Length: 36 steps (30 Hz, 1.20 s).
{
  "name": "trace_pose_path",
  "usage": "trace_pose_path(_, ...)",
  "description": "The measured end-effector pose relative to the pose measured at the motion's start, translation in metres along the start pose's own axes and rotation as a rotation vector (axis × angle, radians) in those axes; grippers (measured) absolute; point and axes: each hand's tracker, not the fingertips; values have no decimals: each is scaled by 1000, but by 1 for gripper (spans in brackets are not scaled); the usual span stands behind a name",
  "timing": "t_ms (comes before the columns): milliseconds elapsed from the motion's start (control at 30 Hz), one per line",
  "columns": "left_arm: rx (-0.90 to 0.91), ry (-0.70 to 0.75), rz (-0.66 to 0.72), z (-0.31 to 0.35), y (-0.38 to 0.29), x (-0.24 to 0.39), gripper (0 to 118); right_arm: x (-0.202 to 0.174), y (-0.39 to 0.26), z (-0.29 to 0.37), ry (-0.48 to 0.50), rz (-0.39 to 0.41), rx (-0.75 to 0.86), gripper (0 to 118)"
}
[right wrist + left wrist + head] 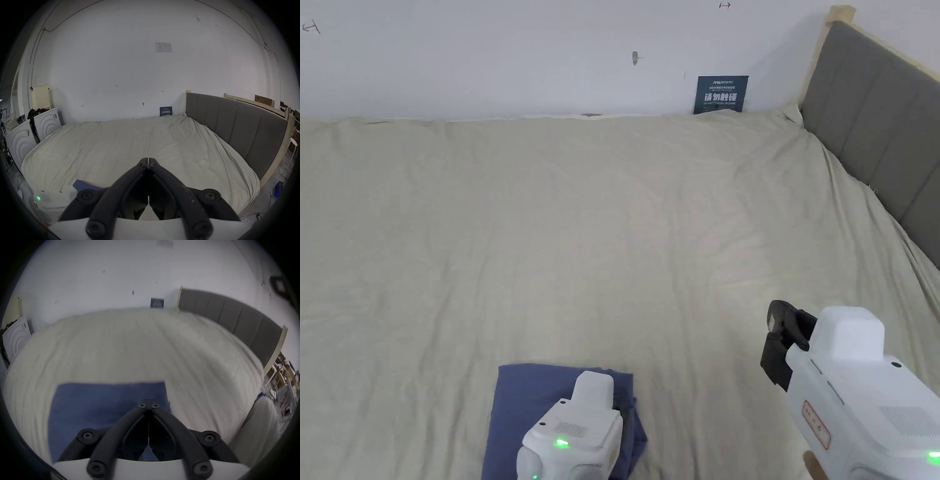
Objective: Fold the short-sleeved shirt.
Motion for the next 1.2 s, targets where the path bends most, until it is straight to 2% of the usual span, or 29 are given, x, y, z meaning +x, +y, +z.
trace_pose_path(133,153,-1,-16,54,38,-22,0,-14,8,2,21,13,25,2)
trace_pose_path(367,381,134,-78,137,94,-73,0,-44,19,3,57,22,92,2)
trace_pose_path(567,504,270,-38,178,116,-125,0,-67,29,4,74,39,159,2)
trace_pose_path(867,538,400,9,196,111,-170,0,-89,40,3,75,92,211,2)
trace_pose_path(1200,545,398,26,198,106,-174,0,-100,32,-8,81,120,180,2)
